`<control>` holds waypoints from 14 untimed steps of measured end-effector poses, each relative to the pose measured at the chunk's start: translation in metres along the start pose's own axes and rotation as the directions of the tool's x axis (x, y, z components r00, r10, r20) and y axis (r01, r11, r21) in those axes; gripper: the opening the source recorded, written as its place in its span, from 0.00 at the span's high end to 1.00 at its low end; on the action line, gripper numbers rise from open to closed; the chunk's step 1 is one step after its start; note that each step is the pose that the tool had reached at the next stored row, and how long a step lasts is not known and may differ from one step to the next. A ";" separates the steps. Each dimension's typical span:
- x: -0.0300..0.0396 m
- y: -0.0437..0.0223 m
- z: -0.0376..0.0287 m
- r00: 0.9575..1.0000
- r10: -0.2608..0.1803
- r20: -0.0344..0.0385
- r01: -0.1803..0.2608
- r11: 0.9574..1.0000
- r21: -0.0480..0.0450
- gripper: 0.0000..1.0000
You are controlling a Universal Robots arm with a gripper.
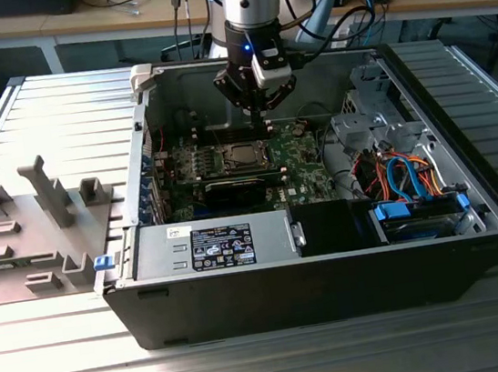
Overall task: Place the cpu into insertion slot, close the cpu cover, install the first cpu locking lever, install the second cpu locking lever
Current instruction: 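Install the first cpu locking lever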
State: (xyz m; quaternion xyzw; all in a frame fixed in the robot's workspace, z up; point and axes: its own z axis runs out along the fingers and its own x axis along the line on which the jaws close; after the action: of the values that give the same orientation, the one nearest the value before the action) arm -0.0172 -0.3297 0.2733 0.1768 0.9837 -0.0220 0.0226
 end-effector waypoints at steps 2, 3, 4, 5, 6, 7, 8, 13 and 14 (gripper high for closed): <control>0.0000 0.0000 0.0000 1.000 -0.002 0.000 0.002 1.000 0.000 0.89; 0.0000 0.0000 0.0000 1.000 -0.005 0.000 0.005 1.000 0.000 0.89; 0.0000 0.0000 0.0000 1.000 -0.006 0.000 0.006 1.000 0.000 0.89; 0.0000 0.0000 0.0000 1.000 -0.007 0.000 0.007 1.000 0.000 0.89; 0.0000 0.0000 0.0000 1.000 -0.008 0.000 0.008 1.000 -0.001 0.89; 0.0000 0.0000 0.0000 1.000 -0.010 0.000 0.010 1.000 0.000 0.89; 0.0000 0.0000 0.0000 1.000 -0.011 0.000 0.011 1.000 -0.001 0.89; 0.0000 0.0000 0.0000 1.000 -0.019 0.001 0.019 1.000 -0.001 0.89; 0.0000 0.0000 0.0000 1.000 -0.021 0.001 0.021 1.000 -0.001 0.89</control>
State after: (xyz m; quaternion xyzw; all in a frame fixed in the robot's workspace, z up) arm -0.0172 -0.3297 0.2733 0.1663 0.9856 -0.0217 0.0228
